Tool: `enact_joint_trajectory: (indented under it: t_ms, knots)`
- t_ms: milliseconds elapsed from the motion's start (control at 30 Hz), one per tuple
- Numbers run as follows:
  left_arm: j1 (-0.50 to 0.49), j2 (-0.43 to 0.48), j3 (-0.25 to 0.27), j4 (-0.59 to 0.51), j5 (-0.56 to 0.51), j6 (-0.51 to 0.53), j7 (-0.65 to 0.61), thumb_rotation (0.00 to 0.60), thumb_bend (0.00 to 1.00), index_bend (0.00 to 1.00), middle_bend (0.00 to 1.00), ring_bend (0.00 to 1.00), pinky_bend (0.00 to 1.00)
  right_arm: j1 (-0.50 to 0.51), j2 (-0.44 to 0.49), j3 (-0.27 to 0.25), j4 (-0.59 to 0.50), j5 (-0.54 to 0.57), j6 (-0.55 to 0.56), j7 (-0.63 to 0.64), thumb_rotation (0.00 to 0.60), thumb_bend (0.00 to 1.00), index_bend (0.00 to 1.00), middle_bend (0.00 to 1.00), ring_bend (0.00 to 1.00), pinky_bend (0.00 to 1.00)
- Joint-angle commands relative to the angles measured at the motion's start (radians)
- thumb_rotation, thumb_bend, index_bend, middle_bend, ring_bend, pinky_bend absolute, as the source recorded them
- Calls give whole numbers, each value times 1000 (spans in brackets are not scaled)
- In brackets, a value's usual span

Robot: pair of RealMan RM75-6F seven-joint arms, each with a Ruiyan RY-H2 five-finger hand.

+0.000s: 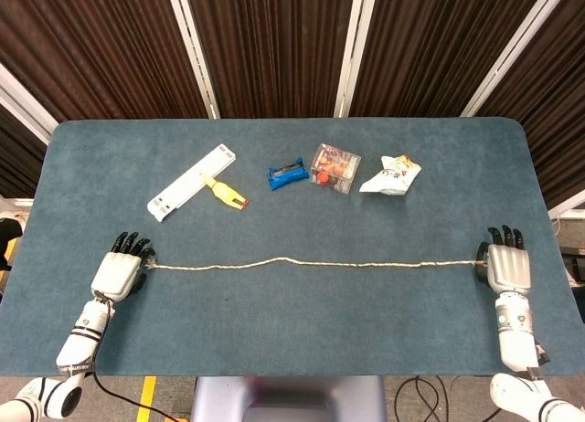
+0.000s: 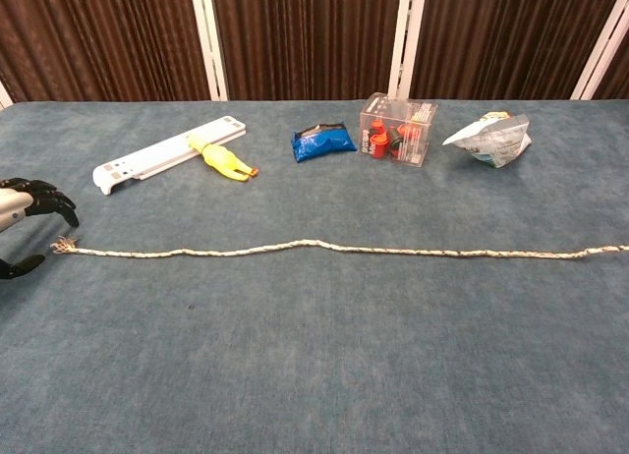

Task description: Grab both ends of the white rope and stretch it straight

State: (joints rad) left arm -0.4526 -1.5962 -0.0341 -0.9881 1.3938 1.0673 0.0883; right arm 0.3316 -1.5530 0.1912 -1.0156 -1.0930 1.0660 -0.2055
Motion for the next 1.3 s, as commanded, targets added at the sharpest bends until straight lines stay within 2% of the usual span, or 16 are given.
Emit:
enact_joint_trajectory:
  t_ms: [33, 67, 100, 167, 333, 533, 733, 833, 933, 1033, 1133, 1300]
  knots:
    - [2, 3, -2, -2, -9, -9, 3, 600, 449, 112, 106, 9, 63, 1, 8, -2, -11, 36, -39, -35, 600, 551, 304, 166, 0, 0]
    - [3, 4, -3, -5, -13, -12, 2, 600, 449, 52, 86, 8, 64, 1, 14, -1, -20, 50, -51, -52, 600, 551, 163, 124, 0, 0]
    - [5, 7, -5, -9, -18, -14, 2, 600, 449, 17, 67, 5, 64, 2, 21, 2, -31, 67, -60, -73, 600, 551, 62, 85, 0, 0]
    - [9, 13, -8, -16, -23, -11, -1, 600, 448, 0, 27, 1, 64, 2, 31, 6, -49, 83, -57, -96, 600, 551, 0, 44, 0, 0]
    - [26, 42, -20, -50, -39, 11, 5, 600, 445, 0, 0, 0, 73, -8, 73, 3, -110, 92, -42, -124, 600, 540, 0, 9, 0, 0]
    - [78, 177, -27, -229, -20, 109, -43, 600, 434, 0, 0, 0, 76, -65, 197, -16, -312, 54, 62, -138, 600, 418, 0, 0, 0, 0]
    - [184, 315, -1, -396, 87, 341, -116, 600, 424, 0, 0, 0, 75, -158, 300, -66, -505, -139, 296, -101, 600, 408, 0, 0, 0, 0]
    - [256, 351, 35, -433, 141, 456, -130, 600, 420, 0, 0, 0, 60, -217, 337, -121, -584, -240, 397, -94, 600, 408, 0, 0, 0, 0]
    - [351, 351, 78, -425, 168, 574, -131, 600, 424, 0, 0, 0, 41, -284, 359, -183, -622, -304, 463, -46, 600, 408, 0, 0, 0, 0]
    - [397, 371, 109, -429, 199, 622, -78, 600, 424, 0, 0, 0, 23, -313, 402, -233, -657, -351, 479, -84, 600, 407, 0, 0, 0, 0]
    - [412, 374, 104, -430, 209, 645, -77, 600, 425, 0, 0, 0, 20, -335, 403, -231, -681, -399, 539, -85, 600, 407, 0, 0, 0, 0]
    - [413, 393, 95, -447, 180, 600, -85, 600, 425, 0, 0, 0, 20, -349, 412, -230, -689, -415, 550, -71, 600, 407, 0, 0, 0, 0]
